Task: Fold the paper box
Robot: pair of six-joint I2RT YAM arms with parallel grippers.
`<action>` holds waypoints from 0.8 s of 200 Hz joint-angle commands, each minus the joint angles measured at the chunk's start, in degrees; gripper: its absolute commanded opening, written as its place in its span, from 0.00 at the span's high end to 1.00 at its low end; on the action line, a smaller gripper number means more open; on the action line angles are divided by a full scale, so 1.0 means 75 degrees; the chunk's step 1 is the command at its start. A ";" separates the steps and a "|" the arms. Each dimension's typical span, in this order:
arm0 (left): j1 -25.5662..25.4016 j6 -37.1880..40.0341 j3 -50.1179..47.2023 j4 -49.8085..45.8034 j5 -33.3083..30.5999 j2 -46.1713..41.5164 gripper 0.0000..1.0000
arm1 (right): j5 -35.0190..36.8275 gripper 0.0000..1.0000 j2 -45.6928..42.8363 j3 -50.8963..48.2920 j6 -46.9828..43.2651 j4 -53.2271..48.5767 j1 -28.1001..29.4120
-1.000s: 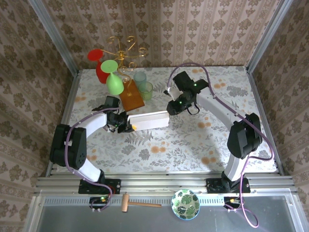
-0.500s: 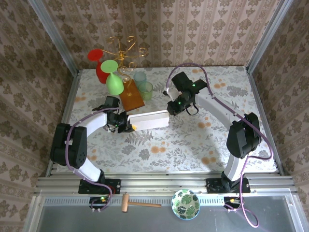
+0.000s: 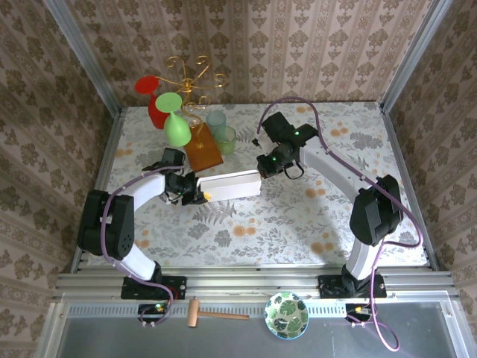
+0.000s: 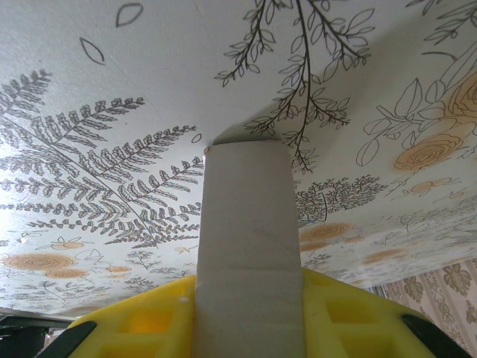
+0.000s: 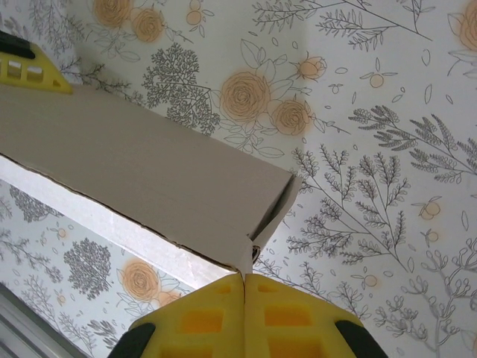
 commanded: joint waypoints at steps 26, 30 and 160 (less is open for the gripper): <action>0.0050 0.0013 -0.0035 -0.0035 -0.0454 0.0241 0.76 | 0.0359 1.00 -0.0354 -0.0533 0.1316 0.0281 0.0110; 0.0054 0.0010 -0.0039 -0.0045 -0.0448 0.0242 0.76 | 0.0364 1.00 -0.0378 -0.0587 0.1370 0.0326 0.0117; 0.0052 -0.0227 -0.0168 0.0304 -0.0412 0.0349 0.77 | 0.0932 1.00 -0.1007 -0.1936 0.2534 0.1517 0.0368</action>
